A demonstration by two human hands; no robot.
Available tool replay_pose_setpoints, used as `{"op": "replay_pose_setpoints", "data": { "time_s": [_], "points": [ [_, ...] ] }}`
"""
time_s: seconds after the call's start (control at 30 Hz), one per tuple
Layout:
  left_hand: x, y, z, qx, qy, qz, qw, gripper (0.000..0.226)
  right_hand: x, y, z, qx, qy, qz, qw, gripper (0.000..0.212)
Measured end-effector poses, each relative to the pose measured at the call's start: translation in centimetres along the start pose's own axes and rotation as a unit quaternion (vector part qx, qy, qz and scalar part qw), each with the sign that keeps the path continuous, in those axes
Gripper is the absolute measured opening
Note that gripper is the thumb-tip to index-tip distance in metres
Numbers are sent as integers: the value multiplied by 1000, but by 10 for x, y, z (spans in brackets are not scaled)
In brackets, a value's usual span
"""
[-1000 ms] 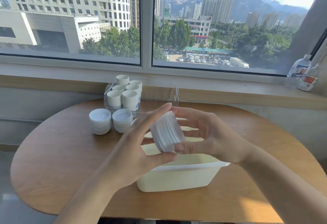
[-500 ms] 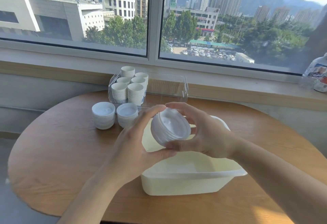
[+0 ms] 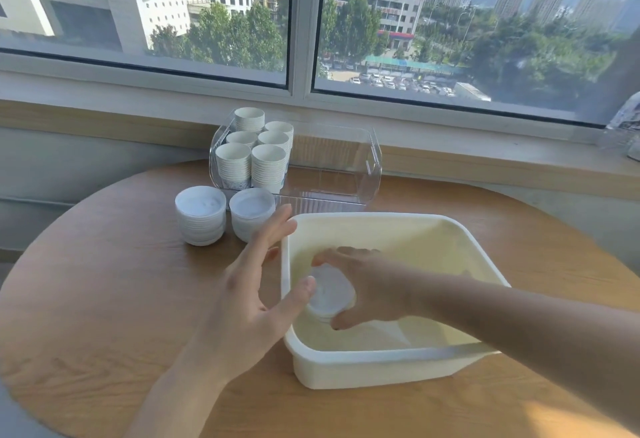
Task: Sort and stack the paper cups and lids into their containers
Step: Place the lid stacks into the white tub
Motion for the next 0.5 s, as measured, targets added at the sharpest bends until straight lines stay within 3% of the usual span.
{"op": "replay_pose_setpoints", "data": {
  "time_s": [0.23, 0.5],
  "points": [
    [-9, -3, -3, -16, 14, -27, 999, 82, -2, 6, 13, 1, -34, -181, 983, 98],
    [-8, 3, -1, -15, 1, -43, 999, 76, -2, -7, 9, -2, -26, -207, 978, 117]
  ]
}}
Point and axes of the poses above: each hand's wrist, its own z-axis towards the middle knuckle, its own y-axis out of the palm, x = y × z, the point moved 2 cm from there along z, towards the middle knuckle, and after that the axes turned 1 degree about y, right-handed, at the moved point
